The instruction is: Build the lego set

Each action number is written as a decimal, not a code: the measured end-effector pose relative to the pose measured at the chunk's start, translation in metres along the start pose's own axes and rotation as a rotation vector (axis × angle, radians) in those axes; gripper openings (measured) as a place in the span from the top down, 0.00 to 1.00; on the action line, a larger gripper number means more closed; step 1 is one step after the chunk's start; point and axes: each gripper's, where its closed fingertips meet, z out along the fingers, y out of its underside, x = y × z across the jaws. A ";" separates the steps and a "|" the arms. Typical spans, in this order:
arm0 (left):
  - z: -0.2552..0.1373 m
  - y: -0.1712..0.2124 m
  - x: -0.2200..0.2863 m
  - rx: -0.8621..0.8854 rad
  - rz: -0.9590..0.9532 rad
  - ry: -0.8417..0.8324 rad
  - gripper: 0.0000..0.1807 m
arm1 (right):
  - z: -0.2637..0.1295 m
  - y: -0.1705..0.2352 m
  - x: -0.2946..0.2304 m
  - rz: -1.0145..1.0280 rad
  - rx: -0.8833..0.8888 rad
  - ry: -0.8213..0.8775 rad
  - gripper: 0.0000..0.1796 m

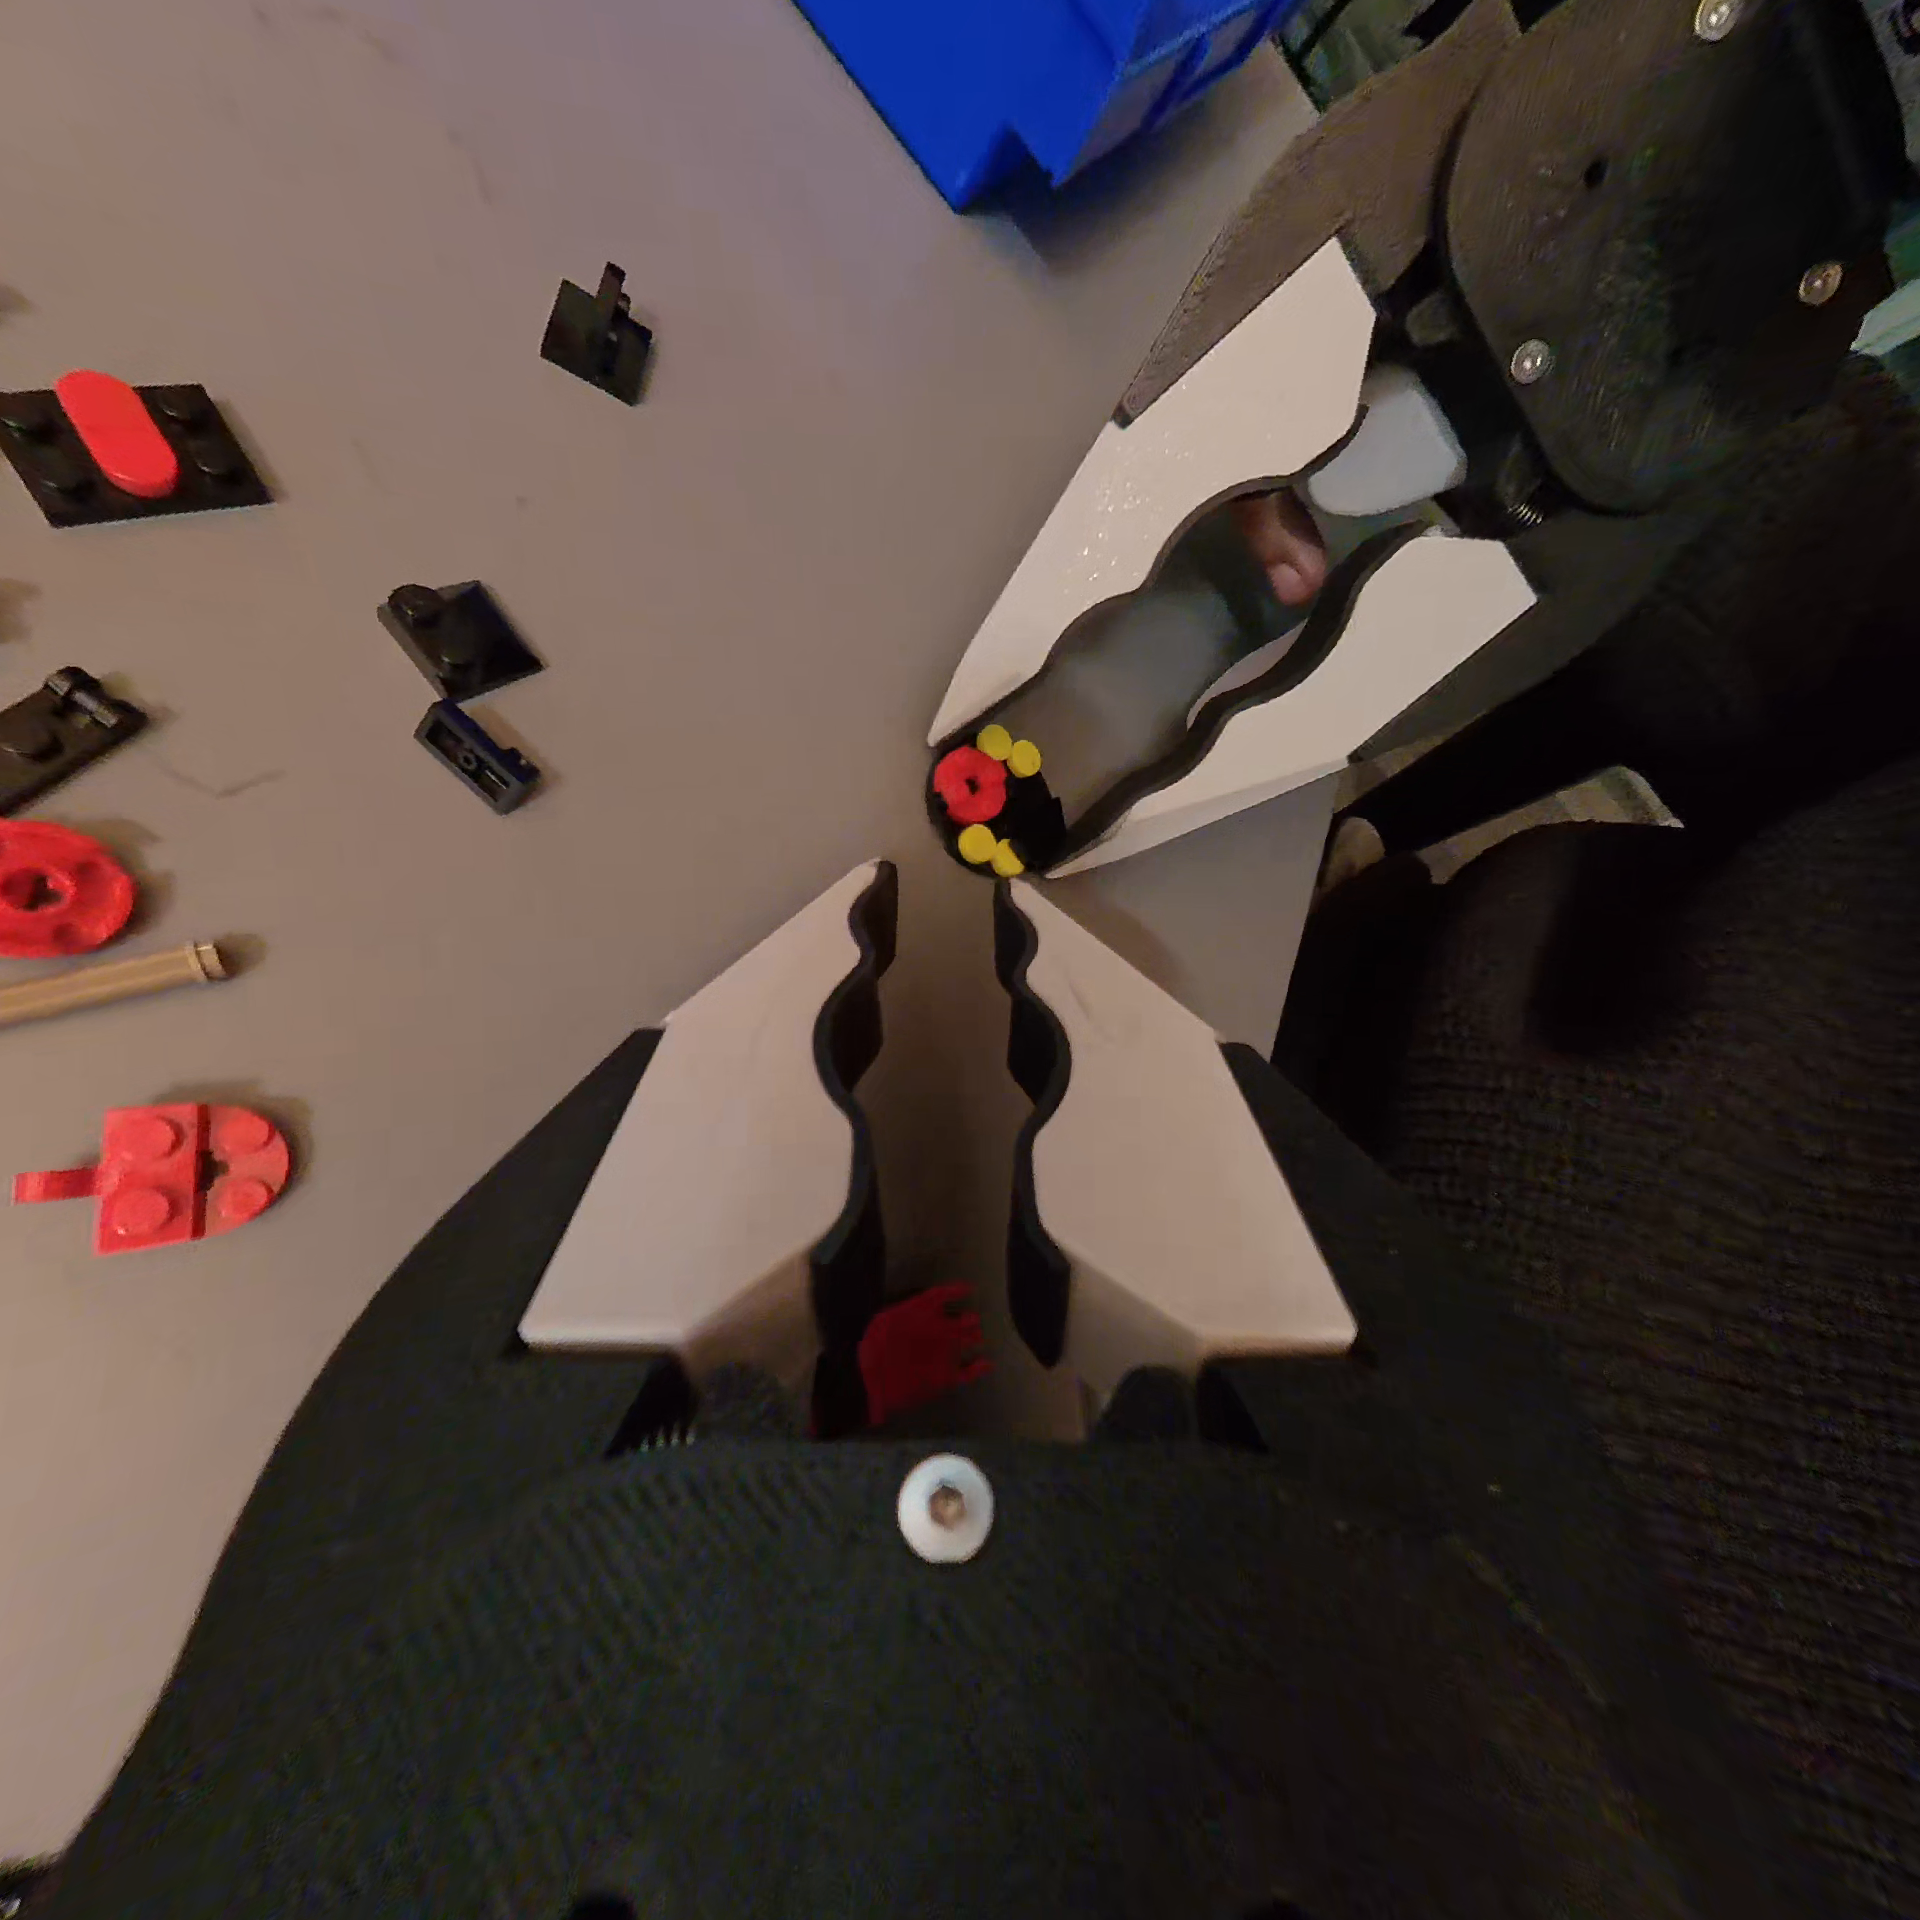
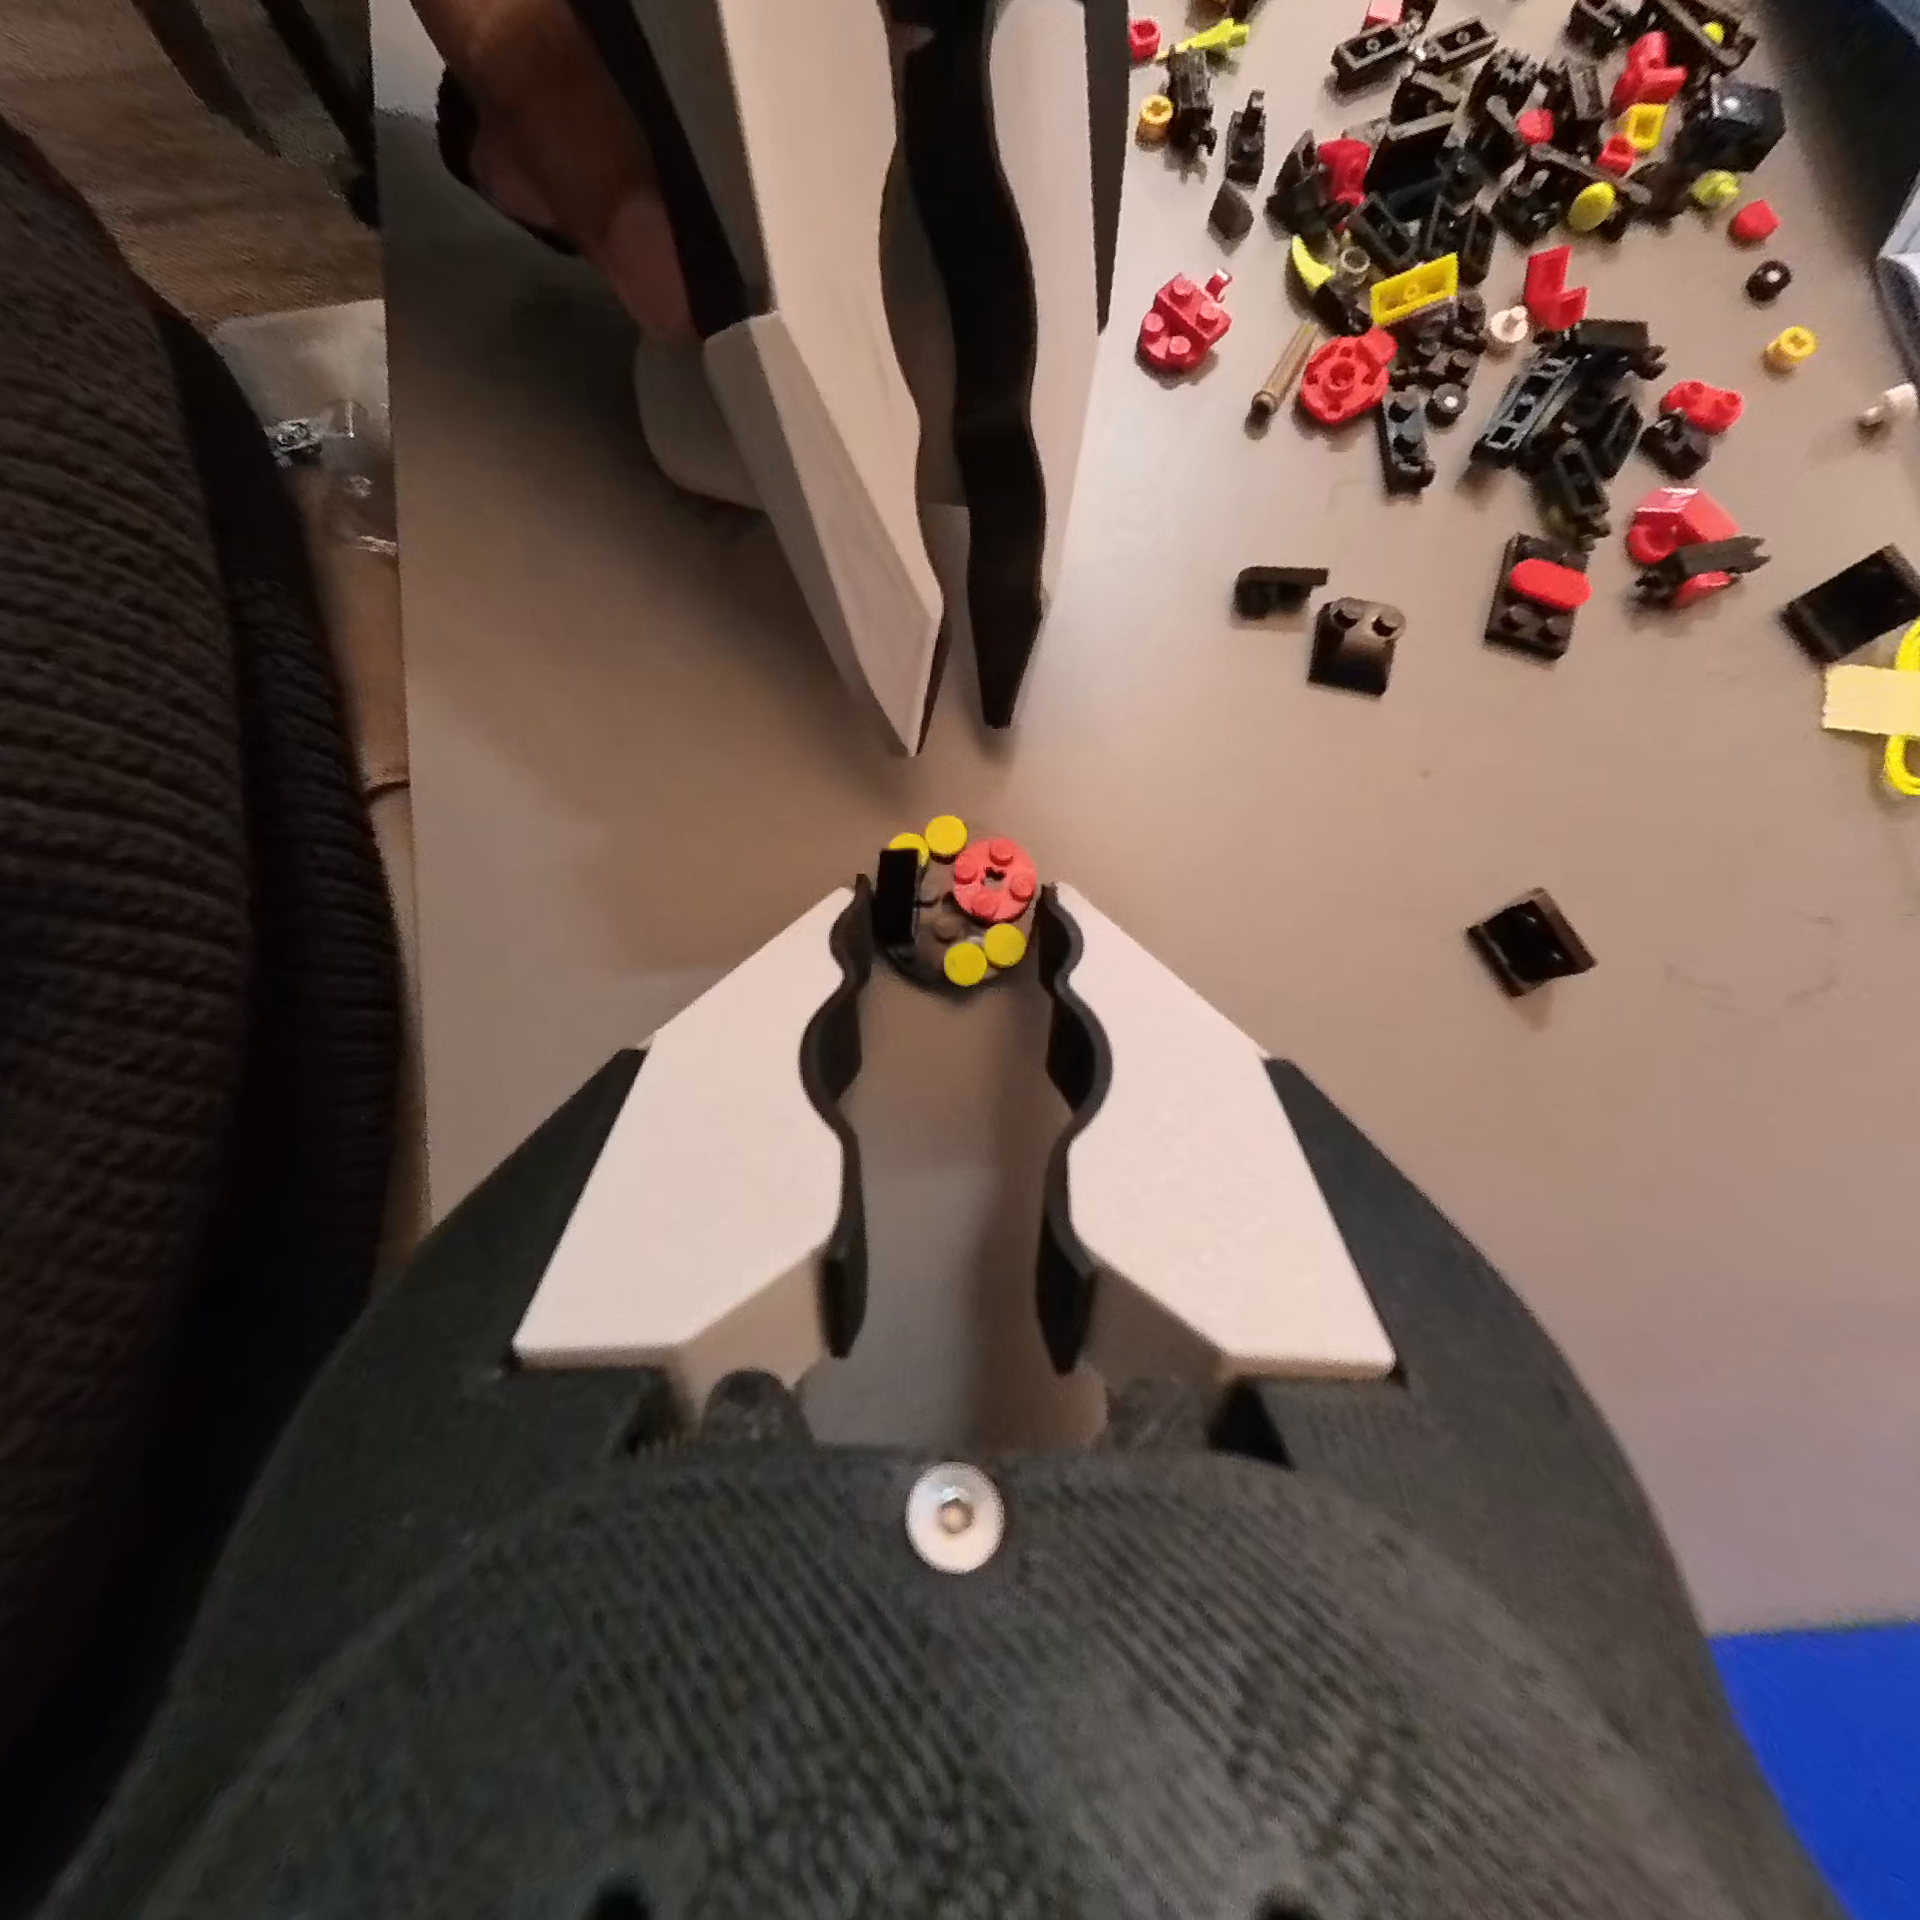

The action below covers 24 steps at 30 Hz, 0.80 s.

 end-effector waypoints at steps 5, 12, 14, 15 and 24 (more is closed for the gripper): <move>0.000 0.000 0.000 0.001 -0.001 0.002 0.91 | -0.002 0.000 0.002 0.003 0.001 0.013 0.78; 0.001 0.001 0.001 -0.002 0.006 0.000 0.91 | -0.011 -0.008 -0.003 -0.021 0.030 -0.002 0.89; 0.001 0.001 0.001 -0.004 0.005 0.001 0.91 | -0.009 -0.005 -0.006 -0.030 0.004 -0.009 0.92; 0.001 0.001 0.001 -0.005 0.004 0.002 0.91 | -0.008 -0.004 -0.008 -0.035 -0.004 -0.019 0.93; 0.002 0.002 0.002 -0.010 0.004 0.009 0.91 | -0.007 -0.007 -0.016 -0.028 0.011 -0.062 0.98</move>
